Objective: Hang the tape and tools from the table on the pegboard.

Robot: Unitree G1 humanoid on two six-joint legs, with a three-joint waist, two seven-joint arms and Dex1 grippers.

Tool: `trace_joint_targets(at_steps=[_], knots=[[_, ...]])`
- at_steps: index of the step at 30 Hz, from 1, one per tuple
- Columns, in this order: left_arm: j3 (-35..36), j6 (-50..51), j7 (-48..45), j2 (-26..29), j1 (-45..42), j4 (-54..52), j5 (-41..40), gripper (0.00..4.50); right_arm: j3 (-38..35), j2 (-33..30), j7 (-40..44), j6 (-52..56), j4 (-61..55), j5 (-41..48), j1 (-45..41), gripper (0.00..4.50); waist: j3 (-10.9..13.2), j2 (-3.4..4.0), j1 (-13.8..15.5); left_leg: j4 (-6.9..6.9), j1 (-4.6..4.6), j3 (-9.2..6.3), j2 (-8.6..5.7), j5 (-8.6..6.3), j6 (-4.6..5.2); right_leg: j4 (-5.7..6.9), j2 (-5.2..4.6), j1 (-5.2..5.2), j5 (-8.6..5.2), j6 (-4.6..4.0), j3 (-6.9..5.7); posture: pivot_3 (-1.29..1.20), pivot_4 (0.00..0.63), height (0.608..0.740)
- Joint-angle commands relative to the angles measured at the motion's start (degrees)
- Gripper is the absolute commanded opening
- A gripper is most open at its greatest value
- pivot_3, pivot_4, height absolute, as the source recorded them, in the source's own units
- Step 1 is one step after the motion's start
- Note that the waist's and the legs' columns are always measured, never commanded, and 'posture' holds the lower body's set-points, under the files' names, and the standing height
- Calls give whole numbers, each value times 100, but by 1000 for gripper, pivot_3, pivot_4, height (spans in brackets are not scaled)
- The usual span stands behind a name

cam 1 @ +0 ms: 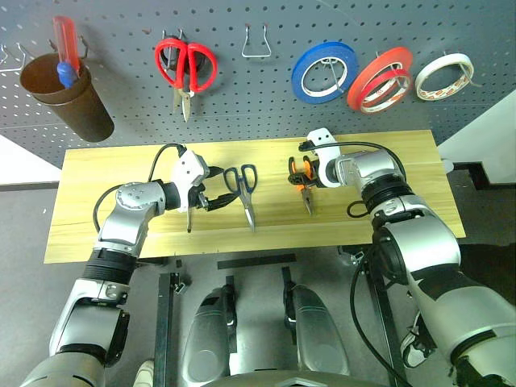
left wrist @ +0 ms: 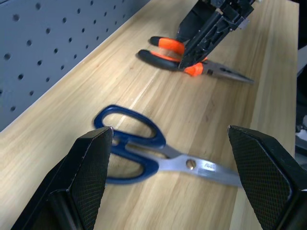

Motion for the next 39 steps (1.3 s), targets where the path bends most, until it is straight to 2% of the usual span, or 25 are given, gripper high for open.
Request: trace_joint_targets(at_steps=[1, 36, 39], knots=[[145, 32, 23, 92, 142, -300, -82, 4015, -109, 74, -46, -72, 93, -16, -93, 4480, 1, -1, 6, -1, 0, 1, 0, 0, 0, 0, -1, 0, 0, 0, -1, 82, 440, 732], [250, 73, 220, 232, 368, -498, -61, 4015, 509, 110, 259, 665, -205, -738, 195, 4480, 1, -2, 141, -9, 2, 1, 0, 0, 0, -16, -3, 0, 0, 0, -8, 108, 415, 732], [255, 67, 227, 235, 356, -477, -59, 4015, 523, 115, 254, 661, -203, -768, 213, 3613, 1, -2, 141, -9, 2, 1, 0, 0, 0, -16, -4, 0, 0, 0, -8, 107, 418, 732]])
